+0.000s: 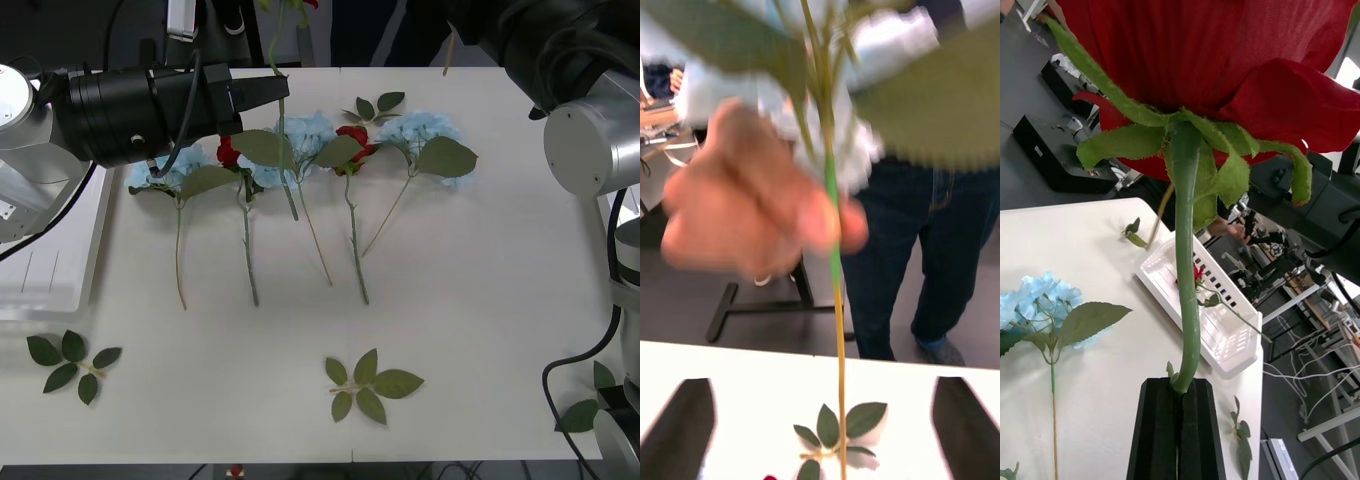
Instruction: Place the red flowers into the right box and the blue flowers into the left box. If a person shows an open palm, hand one flower to the person first, then continue sorting.
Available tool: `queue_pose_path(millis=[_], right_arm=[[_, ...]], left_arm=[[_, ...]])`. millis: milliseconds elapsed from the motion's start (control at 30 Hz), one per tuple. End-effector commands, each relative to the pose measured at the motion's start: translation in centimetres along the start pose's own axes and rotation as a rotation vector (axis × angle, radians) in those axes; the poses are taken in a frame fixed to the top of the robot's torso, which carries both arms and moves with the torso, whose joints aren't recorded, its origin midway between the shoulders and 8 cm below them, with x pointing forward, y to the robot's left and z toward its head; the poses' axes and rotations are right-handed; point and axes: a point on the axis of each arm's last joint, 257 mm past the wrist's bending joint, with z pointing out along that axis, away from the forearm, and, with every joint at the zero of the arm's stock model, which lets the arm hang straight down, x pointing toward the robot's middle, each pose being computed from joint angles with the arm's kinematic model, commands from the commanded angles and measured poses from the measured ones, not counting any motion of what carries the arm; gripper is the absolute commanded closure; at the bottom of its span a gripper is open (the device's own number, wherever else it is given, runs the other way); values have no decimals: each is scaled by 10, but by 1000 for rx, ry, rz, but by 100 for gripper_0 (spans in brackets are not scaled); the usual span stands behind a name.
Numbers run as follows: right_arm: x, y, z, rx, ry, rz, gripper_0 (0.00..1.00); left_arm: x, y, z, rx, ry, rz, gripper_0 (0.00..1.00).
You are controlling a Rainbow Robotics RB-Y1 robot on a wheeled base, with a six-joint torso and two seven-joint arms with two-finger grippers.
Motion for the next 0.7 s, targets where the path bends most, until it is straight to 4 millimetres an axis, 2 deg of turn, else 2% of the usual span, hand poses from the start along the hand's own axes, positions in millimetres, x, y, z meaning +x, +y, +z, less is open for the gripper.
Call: queue_pose_path(millis=[33,100,167,367,400,433,500,533,567,600,667,700], right_arm=[[-27,15,-32,-33,3,18,0],[-26,15,-49,-39,40,31,0],[-16,13,-67,-47,94,42,0],[37,6,-105,-63,269,84,0],[54,-1,-113,-56,325,107,0],[62,-5,-117,-49,349,110,0],[98,-25,-128,-9,454,136,0],[108,-31,-131,3,482,142,0],[133,-42,-135,19,546,151,0],[144,-45,-136,20,569,163,0],[184,-61,-140,41,668,230,0],[192,-64,-140,43,688,243,0]], left_arm=[[-6,-7,-1,15,-5,2,100],[-6,-7,-1,14,-4,3,100],[-7,-7,-1,14,-6,4,100],[-6,-7,-1,15,-5,2,99],[-6,-7,-1,14,-5,1,99],[-6,-7,-1,15,-5,2,100],[-6,-7,-1,15,-5,0,99],[-6,-7,-1,15,-5,0,100],[-6,-7,-1,15,-5,0,99],[-6,-7,-1,15,-5,0,99],[-6,-7,0,15,-4,1,99],[-6,-7,-1,16,-6,1,99]])
